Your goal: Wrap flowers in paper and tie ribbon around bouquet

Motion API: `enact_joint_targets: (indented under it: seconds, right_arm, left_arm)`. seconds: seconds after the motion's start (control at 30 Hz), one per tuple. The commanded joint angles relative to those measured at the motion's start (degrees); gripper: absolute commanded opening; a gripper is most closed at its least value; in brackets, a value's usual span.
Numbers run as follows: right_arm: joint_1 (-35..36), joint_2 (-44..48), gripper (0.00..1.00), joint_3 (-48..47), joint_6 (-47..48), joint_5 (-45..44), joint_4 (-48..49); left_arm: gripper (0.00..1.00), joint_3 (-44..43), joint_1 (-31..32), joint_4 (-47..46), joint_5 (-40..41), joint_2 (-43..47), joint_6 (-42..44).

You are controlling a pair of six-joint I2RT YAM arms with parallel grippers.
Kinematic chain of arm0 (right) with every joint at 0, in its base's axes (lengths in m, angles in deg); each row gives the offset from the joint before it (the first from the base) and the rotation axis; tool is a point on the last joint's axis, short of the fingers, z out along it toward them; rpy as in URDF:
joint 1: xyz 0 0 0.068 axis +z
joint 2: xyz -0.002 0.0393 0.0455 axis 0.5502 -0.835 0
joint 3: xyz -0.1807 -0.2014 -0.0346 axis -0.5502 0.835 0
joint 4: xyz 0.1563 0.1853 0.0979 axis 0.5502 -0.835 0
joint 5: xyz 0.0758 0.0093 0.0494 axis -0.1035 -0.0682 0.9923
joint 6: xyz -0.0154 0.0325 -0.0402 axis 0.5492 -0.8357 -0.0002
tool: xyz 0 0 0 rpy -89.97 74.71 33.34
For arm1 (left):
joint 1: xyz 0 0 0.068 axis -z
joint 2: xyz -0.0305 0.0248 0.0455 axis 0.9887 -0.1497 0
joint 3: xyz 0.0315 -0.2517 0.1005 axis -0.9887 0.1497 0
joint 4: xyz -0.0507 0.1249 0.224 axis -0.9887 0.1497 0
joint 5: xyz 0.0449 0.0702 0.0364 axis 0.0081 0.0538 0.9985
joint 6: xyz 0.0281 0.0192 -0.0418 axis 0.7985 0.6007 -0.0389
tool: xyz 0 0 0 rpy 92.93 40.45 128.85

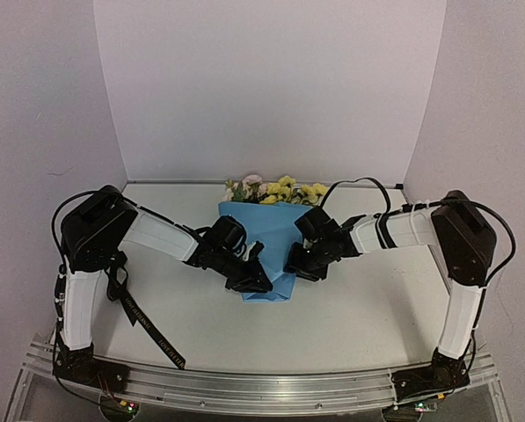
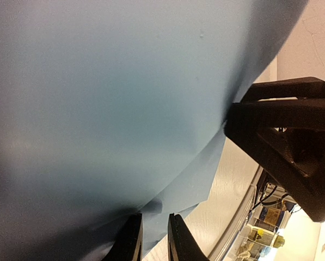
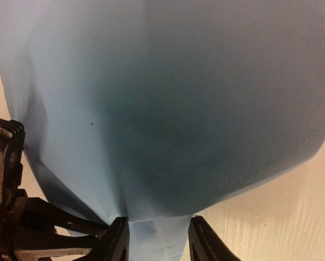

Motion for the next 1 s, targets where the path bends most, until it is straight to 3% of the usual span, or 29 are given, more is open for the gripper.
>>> enact_joint_targets:
  seconds: [0.0,0.33,0.67,0.97]
  right_arm:
    - [-0.2,-2.9,0.39,-1.3,0.7,-2.3,-1.0]
    - [-0.8,-4.7,0.38,-1.7,0.2,-3.8,-1.1]
    - [-0.9,-5.9,0.36,-2.6,0.0,-4.9,-3.4]
    - [-0.9,-5.9,0.35,-3.3,0.2,-4.8,-4.3]
  left_arm:
    - [0.18,-0.6,0.2,1.9,0.3,-1.1,0.9]
    - [0.18,-0.3,0.2,1.6,0.0,0.6,1.3]
    - [0.20,3.1,0.1,0.9,-0.1,10.1,3.1]
    - [0.16,6.3,0.1,1.6,0.2,8.3,2.9]
